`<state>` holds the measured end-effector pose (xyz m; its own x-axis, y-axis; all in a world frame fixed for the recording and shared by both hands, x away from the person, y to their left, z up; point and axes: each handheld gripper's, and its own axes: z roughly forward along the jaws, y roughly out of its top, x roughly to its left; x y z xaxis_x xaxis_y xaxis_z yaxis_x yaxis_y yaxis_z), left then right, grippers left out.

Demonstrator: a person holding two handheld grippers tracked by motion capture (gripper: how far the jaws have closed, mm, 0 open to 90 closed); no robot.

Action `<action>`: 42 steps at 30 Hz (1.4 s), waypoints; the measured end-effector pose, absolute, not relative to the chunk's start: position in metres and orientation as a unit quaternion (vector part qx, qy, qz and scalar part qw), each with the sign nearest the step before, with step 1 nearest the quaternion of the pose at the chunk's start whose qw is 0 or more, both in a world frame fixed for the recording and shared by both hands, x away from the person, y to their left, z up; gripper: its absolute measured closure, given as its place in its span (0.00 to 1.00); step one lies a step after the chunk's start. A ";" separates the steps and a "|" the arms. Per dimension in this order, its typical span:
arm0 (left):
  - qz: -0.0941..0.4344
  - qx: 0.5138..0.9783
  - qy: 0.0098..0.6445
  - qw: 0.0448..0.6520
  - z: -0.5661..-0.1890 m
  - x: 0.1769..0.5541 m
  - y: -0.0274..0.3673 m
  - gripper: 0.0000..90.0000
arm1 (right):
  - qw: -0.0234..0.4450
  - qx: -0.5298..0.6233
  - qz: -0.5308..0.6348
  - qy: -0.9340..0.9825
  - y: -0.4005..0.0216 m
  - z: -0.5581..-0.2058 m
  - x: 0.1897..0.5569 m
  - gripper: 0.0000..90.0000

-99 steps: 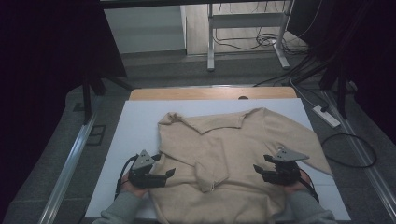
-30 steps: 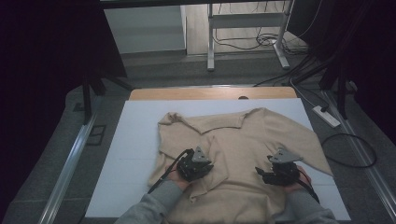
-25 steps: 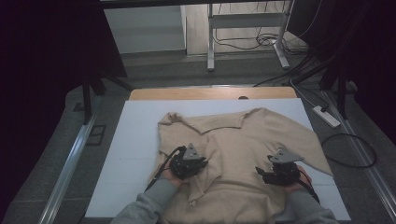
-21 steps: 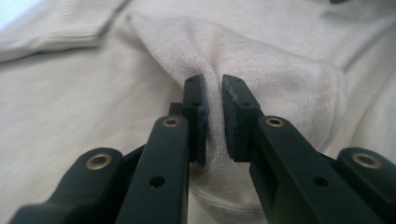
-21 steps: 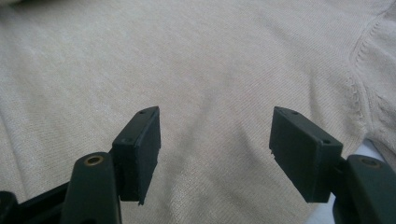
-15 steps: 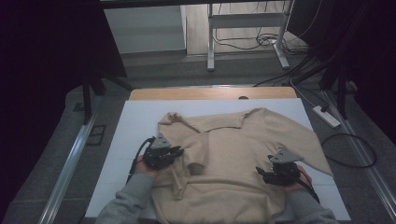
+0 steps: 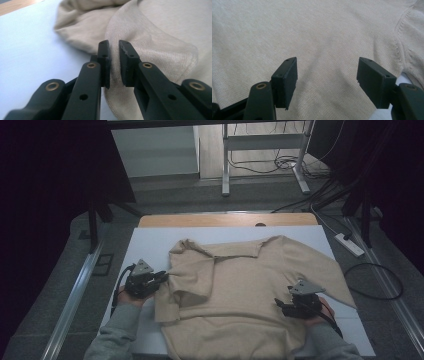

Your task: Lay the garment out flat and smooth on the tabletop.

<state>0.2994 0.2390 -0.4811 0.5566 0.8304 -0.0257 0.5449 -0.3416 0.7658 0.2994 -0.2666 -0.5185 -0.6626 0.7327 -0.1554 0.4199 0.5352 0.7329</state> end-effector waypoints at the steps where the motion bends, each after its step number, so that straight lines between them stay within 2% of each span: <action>1: 0.192 0.794 0.437 0.378 -0.481 0.299 0.244 0.89 | 0.230 0.340 0.343 0.845 -0.267 -0.518 0.299 0.36; 16: 0.240 0.739 0.518 0.358 -0.483 0.290 0.321 0.90 | 0.219 0.347 0.365 0.836 -0.269 -0.516 0.298 0.31; 30: 0.264 0.704 0.562 0.344 -0.488 0.279 0.364 0.90 | 0.223 0.346 0.357 0.839 -0.269 -0.519 0.299 0.30; 36: 0.320 0.681 0.581 0.311 -0.486 0.270 0.388 0.90 | 0.226 0.349 0.352 0.839 -0.270 -0.519 0.300 0.30; 42: 0.378 0.628 0.616 0.286 -0.485 0.252 0.425 0.90 | 0.226 0.349 0.351 0.839 -0.270 -0.519 0.300 0.29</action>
